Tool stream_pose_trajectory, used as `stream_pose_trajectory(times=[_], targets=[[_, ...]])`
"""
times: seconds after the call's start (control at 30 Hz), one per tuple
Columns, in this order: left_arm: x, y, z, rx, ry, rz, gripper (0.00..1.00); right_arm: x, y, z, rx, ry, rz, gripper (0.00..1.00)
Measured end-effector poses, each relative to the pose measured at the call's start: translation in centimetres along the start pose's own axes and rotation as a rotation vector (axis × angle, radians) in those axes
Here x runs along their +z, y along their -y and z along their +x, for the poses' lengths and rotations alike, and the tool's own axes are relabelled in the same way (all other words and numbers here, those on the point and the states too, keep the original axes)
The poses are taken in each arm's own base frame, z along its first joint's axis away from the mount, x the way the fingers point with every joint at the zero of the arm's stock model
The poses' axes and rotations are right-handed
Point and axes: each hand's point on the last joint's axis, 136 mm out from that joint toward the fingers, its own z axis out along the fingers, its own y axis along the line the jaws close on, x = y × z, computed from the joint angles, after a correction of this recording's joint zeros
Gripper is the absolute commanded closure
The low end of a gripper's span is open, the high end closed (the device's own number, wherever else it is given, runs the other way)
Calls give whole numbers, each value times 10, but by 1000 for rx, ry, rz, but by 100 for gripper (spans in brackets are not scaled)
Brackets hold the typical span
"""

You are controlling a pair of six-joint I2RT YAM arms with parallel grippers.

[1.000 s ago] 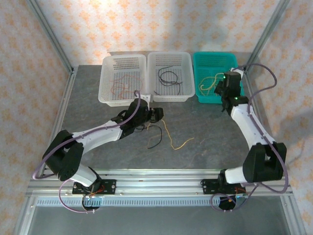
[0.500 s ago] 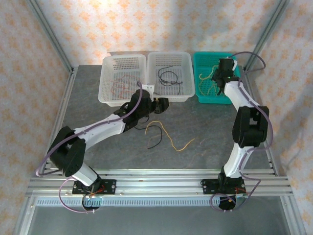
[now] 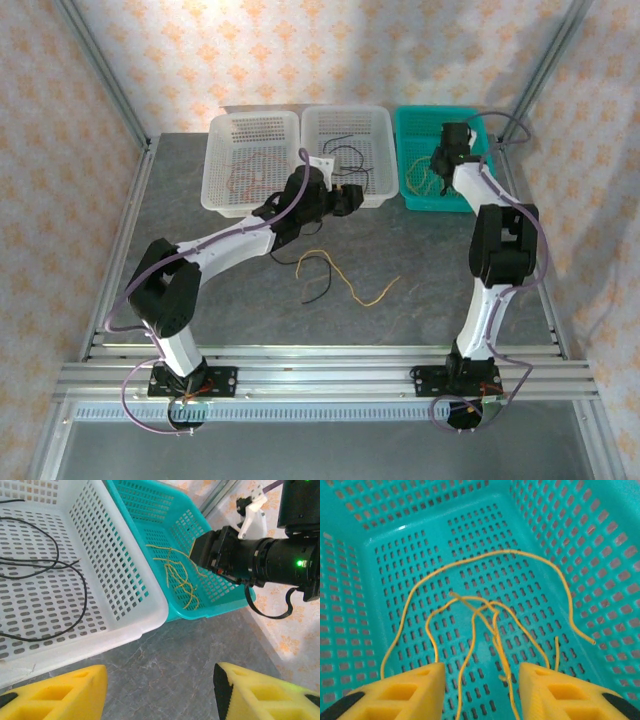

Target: Untangle the cables

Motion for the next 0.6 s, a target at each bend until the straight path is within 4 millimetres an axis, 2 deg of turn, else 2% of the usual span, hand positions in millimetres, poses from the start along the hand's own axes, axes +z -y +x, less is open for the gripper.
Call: stream_pose_trajectory(times=[0.1, 0.17, 0.23, 0.37, 0.43, 0.5, 0.6], targets=[[0, 0, 1, 0, -3, 3, 41, -10, 2, 8, -13, -11, -14, 55], [-1, -1, 3, 0, -6, 1, 41, -22, 3, 5, -16, 5, -24, 55], [-5, -3, 7, -2, -12, -4, 41, -38, 4, -2, -17, 36, -35, 55], [-21, -9, 17, -3, -19, -18, 41, -84, 1, -23, -21, 128, -73, 55], [-34, -13, 19, -3, -12, -30, 41, -108, -6, -28, -39, 168, -100, 55], [-49, -16, 21, -4, 6, -44, 41, -131, -22, -25, -79, 195, -140, 55], [-73, -21, 23, -9, 35, -63, 41, -156, -53, -5, -174, 195, -220, 55]])
